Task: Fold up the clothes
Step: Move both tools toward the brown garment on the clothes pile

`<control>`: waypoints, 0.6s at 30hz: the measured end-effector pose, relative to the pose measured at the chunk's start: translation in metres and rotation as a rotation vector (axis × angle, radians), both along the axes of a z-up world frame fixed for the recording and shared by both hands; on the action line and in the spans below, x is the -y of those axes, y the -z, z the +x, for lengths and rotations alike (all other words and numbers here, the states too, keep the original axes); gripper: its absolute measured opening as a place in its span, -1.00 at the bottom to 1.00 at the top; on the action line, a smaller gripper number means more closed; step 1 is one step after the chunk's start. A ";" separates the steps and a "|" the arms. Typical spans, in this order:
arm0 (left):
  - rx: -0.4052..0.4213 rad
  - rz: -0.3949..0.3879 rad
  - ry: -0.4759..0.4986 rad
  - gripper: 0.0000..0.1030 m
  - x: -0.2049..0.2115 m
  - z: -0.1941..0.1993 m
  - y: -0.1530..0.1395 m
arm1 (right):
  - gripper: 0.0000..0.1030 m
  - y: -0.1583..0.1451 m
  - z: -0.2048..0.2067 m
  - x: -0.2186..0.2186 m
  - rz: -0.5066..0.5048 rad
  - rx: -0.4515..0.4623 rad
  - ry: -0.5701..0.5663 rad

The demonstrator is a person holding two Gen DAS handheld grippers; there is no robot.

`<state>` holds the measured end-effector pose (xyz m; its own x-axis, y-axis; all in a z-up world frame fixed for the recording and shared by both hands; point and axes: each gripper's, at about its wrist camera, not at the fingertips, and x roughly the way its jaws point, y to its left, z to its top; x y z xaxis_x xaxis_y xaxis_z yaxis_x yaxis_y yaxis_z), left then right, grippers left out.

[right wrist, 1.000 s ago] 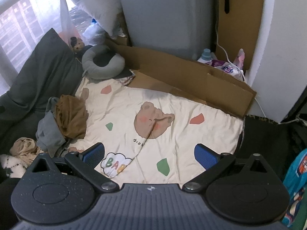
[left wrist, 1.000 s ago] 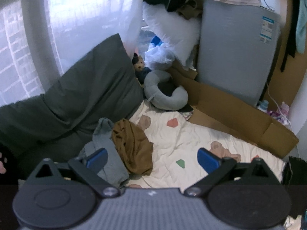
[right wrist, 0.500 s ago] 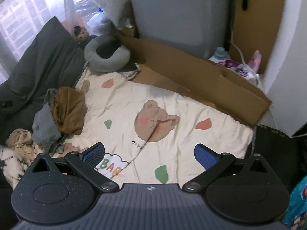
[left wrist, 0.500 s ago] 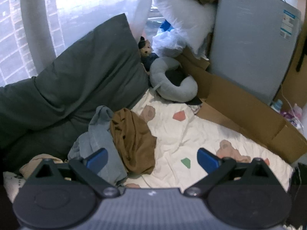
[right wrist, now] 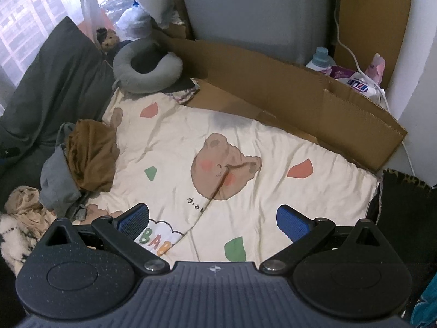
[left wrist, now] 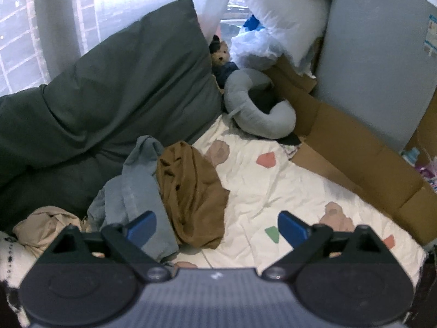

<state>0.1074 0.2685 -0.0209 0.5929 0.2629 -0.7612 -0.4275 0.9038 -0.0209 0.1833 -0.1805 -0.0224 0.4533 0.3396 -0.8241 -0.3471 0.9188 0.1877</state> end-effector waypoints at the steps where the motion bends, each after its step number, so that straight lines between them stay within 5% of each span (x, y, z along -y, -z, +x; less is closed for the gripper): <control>1: 0.000 0.006 -0.004 0.88 -0.001 0.001 0.002 | 0.99 0.002 0.002 0.000 0.005 0.006 0.004; 8: 0.003 0.037 -0.051 0.88 -0.011 0.009 0.014 | 0.99 0.021 0.020 0.000 0.034 0.026 0.059; 18: -0.032 0.066 -0.095 0.87 -0.030 0.021 0.056 | 0.99 0.063 0.025 -0.025 0.007 0.013 -0.079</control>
